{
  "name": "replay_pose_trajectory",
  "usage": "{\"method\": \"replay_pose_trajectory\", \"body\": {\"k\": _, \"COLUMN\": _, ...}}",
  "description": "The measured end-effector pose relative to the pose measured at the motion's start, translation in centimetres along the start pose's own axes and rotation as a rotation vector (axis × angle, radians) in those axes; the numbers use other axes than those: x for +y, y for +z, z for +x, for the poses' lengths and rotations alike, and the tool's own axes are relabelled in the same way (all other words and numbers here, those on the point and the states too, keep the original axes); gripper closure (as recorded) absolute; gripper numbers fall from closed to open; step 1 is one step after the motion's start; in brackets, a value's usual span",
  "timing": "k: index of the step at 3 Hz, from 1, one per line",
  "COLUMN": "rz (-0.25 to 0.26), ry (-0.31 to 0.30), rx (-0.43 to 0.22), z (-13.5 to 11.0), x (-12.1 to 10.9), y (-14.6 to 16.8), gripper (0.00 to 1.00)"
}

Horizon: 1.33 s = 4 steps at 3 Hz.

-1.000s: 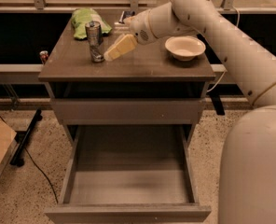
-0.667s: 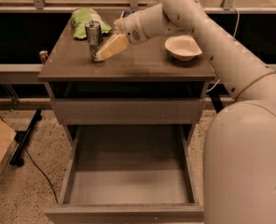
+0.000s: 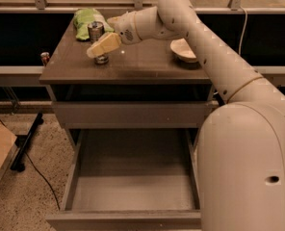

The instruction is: Place redbull can into middle drawer

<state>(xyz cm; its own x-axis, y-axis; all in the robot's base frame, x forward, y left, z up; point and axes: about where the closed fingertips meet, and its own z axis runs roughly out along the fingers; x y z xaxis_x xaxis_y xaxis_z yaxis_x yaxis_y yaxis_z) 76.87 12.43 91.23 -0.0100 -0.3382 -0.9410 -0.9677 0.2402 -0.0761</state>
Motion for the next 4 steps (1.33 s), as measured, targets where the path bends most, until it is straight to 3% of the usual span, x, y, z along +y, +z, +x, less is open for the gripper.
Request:
{"method": "replay_pose_trajectory", "body": {"k": 2, "rz": 0.029, "ry": 0.044, "rx": -0.099, "z": -1.5, "x": -0.8, "y": 1.9, "gripper": 0.00}}
{"method": "replay_pose_trajectory", "body": {"k": 4, "rz": 0.062, "ry": 0.119, "rx": -0.132, "z": -0.8, "x": -1.0, "y": 3.4, "gripper": 0.48}}
